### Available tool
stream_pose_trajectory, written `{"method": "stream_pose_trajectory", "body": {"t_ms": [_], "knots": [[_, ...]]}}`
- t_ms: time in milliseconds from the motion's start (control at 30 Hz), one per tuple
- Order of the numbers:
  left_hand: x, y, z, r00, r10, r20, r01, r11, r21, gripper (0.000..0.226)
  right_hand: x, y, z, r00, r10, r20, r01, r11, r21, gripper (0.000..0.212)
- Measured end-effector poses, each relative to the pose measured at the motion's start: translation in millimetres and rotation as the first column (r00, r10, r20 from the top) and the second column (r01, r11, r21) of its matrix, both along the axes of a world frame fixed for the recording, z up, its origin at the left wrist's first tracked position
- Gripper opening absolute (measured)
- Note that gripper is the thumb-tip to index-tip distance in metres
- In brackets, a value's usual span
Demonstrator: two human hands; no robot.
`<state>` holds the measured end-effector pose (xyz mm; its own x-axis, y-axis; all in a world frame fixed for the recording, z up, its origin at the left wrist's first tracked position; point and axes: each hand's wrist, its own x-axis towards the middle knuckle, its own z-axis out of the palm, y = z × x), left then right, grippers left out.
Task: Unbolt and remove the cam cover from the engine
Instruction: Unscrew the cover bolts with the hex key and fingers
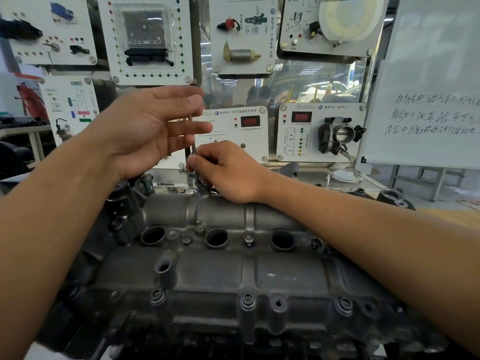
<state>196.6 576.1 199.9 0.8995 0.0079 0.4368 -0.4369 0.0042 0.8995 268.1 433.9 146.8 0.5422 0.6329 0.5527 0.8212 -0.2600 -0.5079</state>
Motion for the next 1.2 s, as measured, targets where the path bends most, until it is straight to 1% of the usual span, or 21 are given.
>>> {"method": "stream_pose_trajectory", "body": {"t_ms": [67,133,200,267,333,433,533,600,667,733,867,933,1000,1067,1133,1200], "knots": [[2.2,-7.7,-1.3,0.985,0.171,0.037,-0.173,0.983,0.068,0.019,-0.7,0.1,0.0,1.0,0.012,0.01,-0.012,1.0,-0.007,0.041],[5.3,-12.4,-2.3,0.956,0.287,0.062,-0.292,0.953,0.084,0.014,-0.6,0.4,-0.1,1.0,0.024,0.012,-0.024,0.999,-0.029,0.032],[7.5,-13.7,-1.7,0.937,0.345,0.063,-0.349,0.934,0.076,0.015,0.1,0.4,-0.2,0.999,0.032,0.011,-0.032,0.999,-0.032,0.029],[7.6,-14.0,0.1,0.936,0.349,0.039,-0.35,0.936,0.043,0.014,1.1,0.0,-0.7,0.999,0.034,0.021,-0.033,0.999,-0.029,0.029],[7.1,-13.5,1.6,0.948,0.319,-0.001,-0.319,0.948,-0.002,0.013,1.4,0.0,-0.7,0.999,0.035,0.029,-0.034,0.999,-0.032,0.028],[6.2,-10.2,2.0,0.97,0.236,-0.059,-0.239,0.968,-0.069,0.017,1.9,0.1,-0.4,0.999,0.028,0.038,-0.027,0.999,-0.035,0.029],[3.5,-4.6,3.5,0.989,0.105,-0.105,-0.123,0.976,-0.182,0.024,2.1,-0.5,0.3,0.999,0.018,0.028,-0.017,0.999,-0.036,0.03],[1.2,-0.9,4.0,0.994,0.001,-0.106,-0.028,0.967,-0.255,0.027,2.3,-0.7,0.9,1.0,0.009,0.023,-0.009,0.999,-0.033,0.03],[-0.1,2.0,3.6,0.991,-0.094,-0.092,0.063,0.953,-0.296,0.032,2.3,-0.8,1.2,1.0,0.003,0.02,-0.002,1.0,-0.029,0.03],[-1.0,2.8,3.1,0.985,-0.147,-0.085,0.116,0.947,-0.299,0.036,2.4,-1.1,1.1,1.0,-0.003,0.009,0.004,1.0,-0.027,0.031],[-0.5,3.9,3.3,0.98,-0.181,-0.082,0.154,0.953,-0.262,0.026,3.2,-1.0,0.6,1.0,-0.008,-0.014,0.007,1.0,-0.023,0.032],[-0.9,4.6,2.7,0.98,-0.19,-0.063,0.17,0.956,-0.239,0.026,3.8,-0.8,0.5,1.0,-0.01,-0.015,0.009,1.0,-0.025,0.032],[-0.6,2.2,1.4,0.989,-0.145,-0.039,0.136,0.975,-0.175,0.027,4.2,-1.0,0.2,1.0,-0.005,-0.022,0.005,1.0,-0.023,0.032],[1.9,-3.1,-0.7,1.0,0.008,-0.017,-0.009,0.997,-0.075,0.02,3.8,-0.9,-0.1,1.0,0.004,-0.031,-0.004,1.0,-0.021,0.031],[4.9,-10.0,-2.6,0.981,0.196,-0.004,-0.196,0.981,-0.01,0.006,3.4,-0.2,-0.2,1.0,0.014,-0.026,-0.015,1.0,-0.027,0.031],[7.6,-14.3,-3.4,0.95,0.311,0.0,-0.311,0.95,-0.008,0.011,3.0,0.1,-0.3,1.0,0.024,-0.014,-0.025,0.999,-0.037,0.031]]}}
